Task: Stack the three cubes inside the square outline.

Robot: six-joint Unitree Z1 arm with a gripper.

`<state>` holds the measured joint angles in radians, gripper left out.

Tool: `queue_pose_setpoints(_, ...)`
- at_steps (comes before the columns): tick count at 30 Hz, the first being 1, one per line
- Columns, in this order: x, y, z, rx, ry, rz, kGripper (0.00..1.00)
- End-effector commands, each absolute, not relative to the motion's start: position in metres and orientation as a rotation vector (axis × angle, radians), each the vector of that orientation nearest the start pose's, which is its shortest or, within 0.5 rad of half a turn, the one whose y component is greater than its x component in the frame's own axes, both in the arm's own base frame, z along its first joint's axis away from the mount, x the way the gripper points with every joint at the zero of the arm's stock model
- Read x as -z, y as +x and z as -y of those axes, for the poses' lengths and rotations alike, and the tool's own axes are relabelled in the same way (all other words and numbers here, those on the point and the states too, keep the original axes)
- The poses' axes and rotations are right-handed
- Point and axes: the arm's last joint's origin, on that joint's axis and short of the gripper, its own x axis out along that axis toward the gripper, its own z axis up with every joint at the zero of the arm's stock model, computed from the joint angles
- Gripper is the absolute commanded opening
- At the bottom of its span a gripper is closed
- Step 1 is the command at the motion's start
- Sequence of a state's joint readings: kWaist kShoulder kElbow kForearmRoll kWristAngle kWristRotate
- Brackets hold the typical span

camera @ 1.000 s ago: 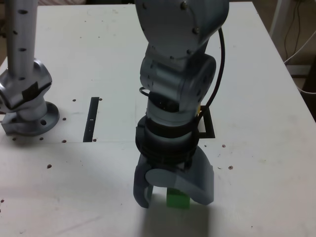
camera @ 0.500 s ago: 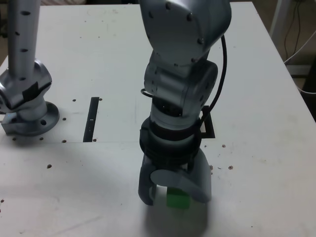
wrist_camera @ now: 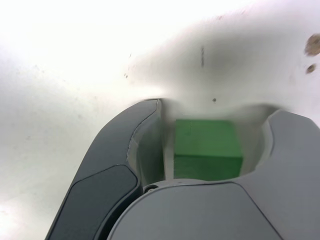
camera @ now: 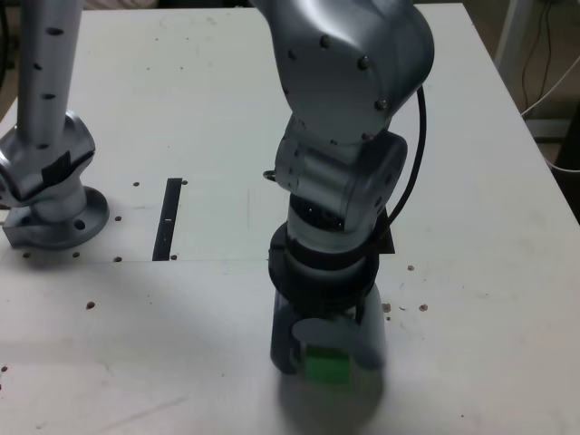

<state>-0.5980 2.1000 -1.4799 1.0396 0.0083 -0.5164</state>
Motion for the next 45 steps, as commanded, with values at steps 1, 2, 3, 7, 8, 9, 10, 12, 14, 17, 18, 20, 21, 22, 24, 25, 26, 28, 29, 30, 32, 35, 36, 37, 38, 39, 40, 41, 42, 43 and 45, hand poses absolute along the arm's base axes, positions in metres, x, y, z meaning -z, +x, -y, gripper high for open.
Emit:
queue_pose_setpoints(1,-0.207,0.313,0.211,0.012,0.106,-1.639,0.41)
queue_pose_setpoints(2,-0.208,0.313,0.211,0.013,0.105,-1.638,0.38)
queue_pose_setpoints(3,-0.208,0.313,0.211,0.014,0.103,-1.637,0.36)
queue_pose_setpoints(7,-0.211,0.312,0.211,0.024,0.092,-1.639,0.32)
queue_pose_setpoints(8,-0.212,0.312,0.211,0.027,0.09,-1.64,0.32)
queue_pose_setpoints(9,-0.213,0.311,0.211,0.029,0.087,-1.642,0.32)
queue_pose_setpoints(10,-0.214,0.311,0.211,0.031,0.085,-1.643,0.32)
queue_pose_setpoints(12,-0.216,0.311,0.211,0.035,0.081,-1.646,0.32)
queue_pose_setpoints(14,-0.217,0.311,0.211,0.038,0.079,-1.646,0.32)
queue_pose_setpoints(17,-0.219,0.312,0.212,0.044,0.08,-1.642,0.3)
queue_pose_setpoints(18,-0.22,0.312,0.212,0.045,0.081,-1.64,0.29)
queue_pose_setpoints(20,-0.222,0.312,0.212,0.049,0.081,-1.633,0.27)
queue_pose_setpoints(21,-0.223,0.313,0.212,0.052,0.081,-1.63,0.26)
queue_pose_setpoints(22,-0.225,0.313,0.212,0.055,0.08,-1.625,0.26)
queue_pose_setpoints(24,-0.23,0.313,0.212,0.065,0.081,-1.616,0.26)
queue_pose_setpoints(25,-0.234,0.313,0.212,0.07,0.083,-1.611,0.26)
queue_pose_setpoints(26,-0.238,0.313,0.211,0.074,0.085,-1.606,0.26)
queue_pose_setpoints(28,-0.248,0.312,0.208,0.078,0.092,-1.598,0.26)
queue_pose_setpoints(29,-0.253,0.31,0.205,0.079,0.096,-1.595,0.26)
queue_pose_setpoints(30,-0.262,0.308,0.199,0.077,0.1,-1.592,0.26)
queue_pose_setpoints(32,-0.273,0.304,0.19,0.071,0.105,-1.594,0.26)
queue_pose_setpoints(35,-0.287,0.299,0.173,0.062,0.111,-1.603,0.26)
queue_pose_setpoints(36,-0.29,0.299,0.167,0.06,0.113,-1.608,0.26)
queue_pose_setpoints(37,-0.293,0.299,0.162,0.058,0.115,-1.612,0.26)
queue_pose_setpoints(38,-0.295,0.3,0.156,0.058,0.118,-1.617,0.26)
queue_pose_setpoints(39,-0.296,0.301,0.151,0.057,0.12,-1.621,0.26)
queue_pose_setpoints(40,-0.297,0.301,0.146,0.056,0.121,-1.626,0.26)
queue_pose_setpoints(41,-0.299,0.302,0.141,0.055,0.122,-1.628,0.26)
queue_pose_setpoints(42,-0.3,0.303,0.137,0.054,0.12,-1.629,0.26)
queue_pose_setpoints(43,-0.302,0.305,0.133,0.053,0.118,-1.629,0.26)
queue_pose_setpoints(45,-0.307,0.308,0.125,0.05,0.113,-1.623,0.26)
